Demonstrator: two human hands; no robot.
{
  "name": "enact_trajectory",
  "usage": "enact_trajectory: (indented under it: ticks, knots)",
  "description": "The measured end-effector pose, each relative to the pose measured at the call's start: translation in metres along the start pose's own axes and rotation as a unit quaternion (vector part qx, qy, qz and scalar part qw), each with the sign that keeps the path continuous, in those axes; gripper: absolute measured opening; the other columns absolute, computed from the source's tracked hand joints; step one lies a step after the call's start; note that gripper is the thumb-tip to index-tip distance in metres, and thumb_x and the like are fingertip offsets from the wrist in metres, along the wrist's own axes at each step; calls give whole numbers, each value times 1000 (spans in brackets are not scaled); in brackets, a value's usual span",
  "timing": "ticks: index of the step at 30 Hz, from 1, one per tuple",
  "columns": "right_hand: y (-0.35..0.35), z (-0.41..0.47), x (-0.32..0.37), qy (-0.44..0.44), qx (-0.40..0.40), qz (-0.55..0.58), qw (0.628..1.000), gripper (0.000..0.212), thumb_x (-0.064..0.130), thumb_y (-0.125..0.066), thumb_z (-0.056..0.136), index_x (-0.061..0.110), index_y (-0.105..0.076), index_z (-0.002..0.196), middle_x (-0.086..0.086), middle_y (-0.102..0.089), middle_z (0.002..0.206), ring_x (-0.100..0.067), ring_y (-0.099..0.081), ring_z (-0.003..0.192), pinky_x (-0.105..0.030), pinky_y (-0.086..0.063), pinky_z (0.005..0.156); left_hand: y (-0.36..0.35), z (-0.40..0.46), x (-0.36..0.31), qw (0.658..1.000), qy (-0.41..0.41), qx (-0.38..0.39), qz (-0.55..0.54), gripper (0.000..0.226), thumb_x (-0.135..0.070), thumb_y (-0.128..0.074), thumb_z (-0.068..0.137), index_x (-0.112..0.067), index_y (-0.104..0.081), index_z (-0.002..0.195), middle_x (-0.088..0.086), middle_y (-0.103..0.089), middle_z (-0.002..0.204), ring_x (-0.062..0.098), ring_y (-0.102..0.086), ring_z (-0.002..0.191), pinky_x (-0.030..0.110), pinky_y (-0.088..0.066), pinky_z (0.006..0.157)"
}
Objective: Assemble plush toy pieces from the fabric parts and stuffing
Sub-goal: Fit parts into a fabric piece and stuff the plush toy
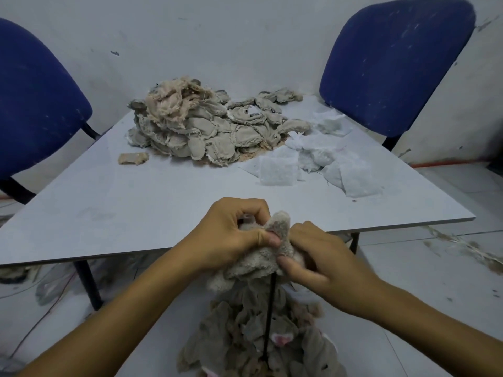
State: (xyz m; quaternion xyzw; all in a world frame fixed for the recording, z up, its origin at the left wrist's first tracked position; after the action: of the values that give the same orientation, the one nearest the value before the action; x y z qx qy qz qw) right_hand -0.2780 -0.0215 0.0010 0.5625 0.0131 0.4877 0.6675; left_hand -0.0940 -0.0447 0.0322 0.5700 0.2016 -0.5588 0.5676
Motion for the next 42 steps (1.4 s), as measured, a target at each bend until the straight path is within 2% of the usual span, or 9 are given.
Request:
enact_trajectory:
  ticks: [6,11,16,19,23,26,29,34,42]
  knots:
    - [13,1,0,47,-170,15,984,17,33,-58,96,25,-68,108,22,-57,89,-2,-54,82,-12,-39,72,2,3,-13,993,-42,-62,-90,11,-20,-82,71,-15,-72,73,-2,-68,69,11,-63,65,25,-50,58]
    - [10,7,-8,81,-46,-47,995,17,32,-63,95,32,-55,80,19,-41,74,2,-40,70,-15,-30,62,0,0,0,997,-24,16,68,20,-23,-80,69,-9,-67,75,4,-63,75,22,-60,73,37,-49,66]
    - [15,8,-9,65,-25,-30,997,22,35,-67,92,40,-48,82,22,-46,75,3,-47,73,-19,-36,63,11,1,2,992,59,95,53,42,-10,-88,69,-21,-62,99,9,-67,94,29,-67,87,46,-57,76]
    - [21,9,-1,34,-101,57,993,22,45,-66,90,30,-64,106,18,-63,96,-3,-61,90,-18,-49,72,21,5,-16,998,32,20,-47,49,-6,-87,64,-22,-61,102,8,-70,89,23,-67,74,33,-59,61]
    - [31,7,-1,83,-214,98,968,11,25,-64,86,16,-61,91,8,-60,83,-13,-59,73,-23,-47,64,19,11,-37,997,-54,-5,-63,62,-9,-87,65,-28,-57,116,15,-67,91,23,-67,76,36,-60,68]
    - [22,2,-20,-20,-119,100,988,12,33,-61,76,24,-57,84,10,-62,78,-9,-59,67,-23,-47,61,16,14,-29,997,3,65,45,65,-17,-90,66,-38,-56,118,0,-65,98,19,-66,91,33,-57,79]
    - [6,-3,-29,-53,24,132,990,28,29,-68,84,16,-60,108,4,-67,96,-17,-65,87,-41,-54,74,21,10,-16,994,32,79,75,32,-12,-87,71,-21,-70,97,-6,-69,88,13,-66,86,34,-53,78]
    - [25,12,-9,48,-120,127,983,18,40,-69,88,41,-59,104,25,-65,97,2,-64,89,-10,-45,71,18,7,-17,999,-27,25,14,17,-20,-83,71,-16,-75,85,0,-73,86,11,-67,81,26,-54,73]
    - [20,18,-17,45,-40,40,997,16,30,-71,85,15,-69,80,13,-63,75,-5,-61,72,-29,-48,62,13,4,3,986,31,127,100,20,-24,-85,73,-22,-66,78,-7,-65,76,9,-61,74,36,-50,73]
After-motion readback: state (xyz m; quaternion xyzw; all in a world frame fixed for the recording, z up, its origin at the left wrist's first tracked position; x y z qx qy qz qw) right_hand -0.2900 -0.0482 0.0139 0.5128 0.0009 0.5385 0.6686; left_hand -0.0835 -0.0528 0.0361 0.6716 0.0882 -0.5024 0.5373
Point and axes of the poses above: each hand's wrist, its own z-axis towards the middle knuckle, its own y-axis out of the back of the hand, x = y × z, the point moved 2 cm from there along z, towards the middle knuckle
